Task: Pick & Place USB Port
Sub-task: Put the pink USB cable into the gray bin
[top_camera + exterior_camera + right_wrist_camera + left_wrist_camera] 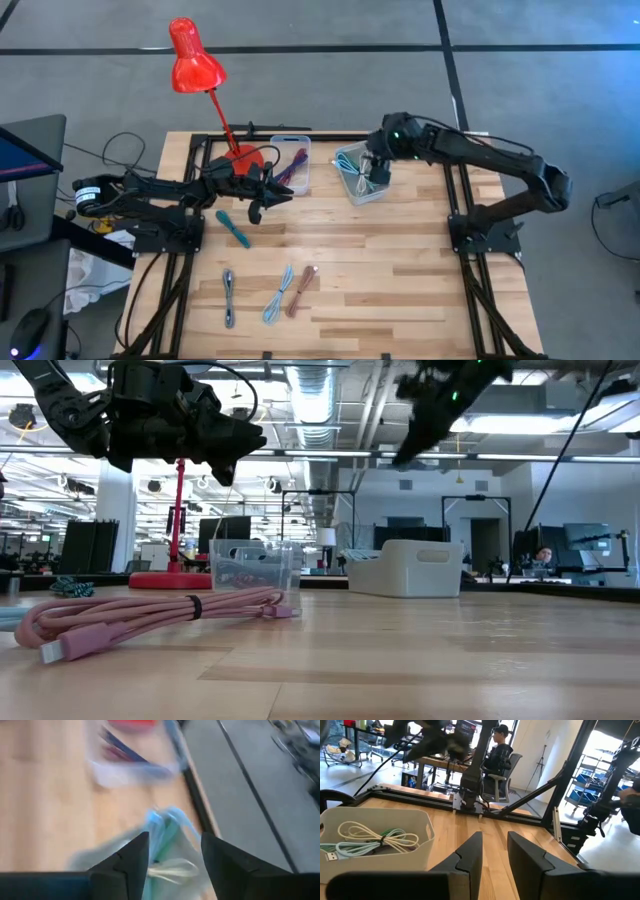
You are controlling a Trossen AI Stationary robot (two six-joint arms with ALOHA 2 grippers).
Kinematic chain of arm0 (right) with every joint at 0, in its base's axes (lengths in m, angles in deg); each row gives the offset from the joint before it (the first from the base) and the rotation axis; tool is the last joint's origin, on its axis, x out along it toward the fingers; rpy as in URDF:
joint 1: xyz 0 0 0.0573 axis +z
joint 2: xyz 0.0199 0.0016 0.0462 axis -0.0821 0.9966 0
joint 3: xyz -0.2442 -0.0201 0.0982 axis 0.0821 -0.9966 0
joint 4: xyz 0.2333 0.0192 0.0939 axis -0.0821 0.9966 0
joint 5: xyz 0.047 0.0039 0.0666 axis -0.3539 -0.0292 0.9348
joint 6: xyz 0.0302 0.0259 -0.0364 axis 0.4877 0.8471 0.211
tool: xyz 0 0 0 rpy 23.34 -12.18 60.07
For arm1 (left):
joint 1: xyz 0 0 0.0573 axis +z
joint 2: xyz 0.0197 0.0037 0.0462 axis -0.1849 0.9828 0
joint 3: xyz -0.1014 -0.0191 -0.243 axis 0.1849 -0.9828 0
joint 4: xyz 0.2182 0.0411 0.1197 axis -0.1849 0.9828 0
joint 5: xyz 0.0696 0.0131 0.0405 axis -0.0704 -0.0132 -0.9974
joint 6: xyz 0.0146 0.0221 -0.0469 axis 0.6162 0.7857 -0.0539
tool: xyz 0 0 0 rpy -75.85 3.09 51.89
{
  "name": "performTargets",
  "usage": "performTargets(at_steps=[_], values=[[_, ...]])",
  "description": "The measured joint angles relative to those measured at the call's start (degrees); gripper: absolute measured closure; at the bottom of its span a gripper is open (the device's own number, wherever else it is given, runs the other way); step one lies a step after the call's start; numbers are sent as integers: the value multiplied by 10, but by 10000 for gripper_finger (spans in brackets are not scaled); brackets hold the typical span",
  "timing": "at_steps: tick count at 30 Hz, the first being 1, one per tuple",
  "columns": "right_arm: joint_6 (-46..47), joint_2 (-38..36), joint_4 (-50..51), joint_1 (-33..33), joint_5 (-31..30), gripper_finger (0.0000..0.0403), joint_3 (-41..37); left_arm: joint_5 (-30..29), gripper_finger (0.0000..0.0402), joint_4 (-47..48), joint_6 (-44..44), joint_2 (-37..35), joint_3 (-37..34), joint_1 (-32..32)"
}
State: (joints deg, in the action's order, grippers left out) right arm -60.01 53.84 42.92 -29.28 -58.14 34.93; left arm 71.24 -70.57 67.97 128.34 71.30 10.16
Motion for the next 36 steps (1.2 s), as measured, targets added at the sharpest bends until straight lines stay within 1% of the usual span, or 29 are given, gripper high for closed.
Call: performTargets(at_steps=[5,10,14,17,23,25,27,29,33,34,36], values=[[33,-35,0,73,5,242,0,0,311,0,0,0,0,0],[65,-49,-2,130,3,253,0,0,312,0,1,0,0,14],[76,-48,-18,157,1,262,0,0,312,0,43,0,0,32],[73,-39,-57,164,-2,269,0,0,311,-2,61,0,0,43],[71,-33,-105,156,-4,281,0,0,312,-9,54,0,0,43],[78,-33,-135,151,-4,285,-1,0,312,-12,41,0,0,40],[112,-33,-149,147,-4,290,1,0,312,-22,8,0,0,35],[119,-32,-144,144,1,297,0,0,312,-35,-2,-2,0,35],[108,-45,-86,165,0,318,0,2,312,-29,14,-19,0,39],[108,-51,-66,172,1,323,0,9,312,-23,23,-26,0,41],[110,-62,-22,184,-1,333,0,42,312,9,33,-44,0,48]])
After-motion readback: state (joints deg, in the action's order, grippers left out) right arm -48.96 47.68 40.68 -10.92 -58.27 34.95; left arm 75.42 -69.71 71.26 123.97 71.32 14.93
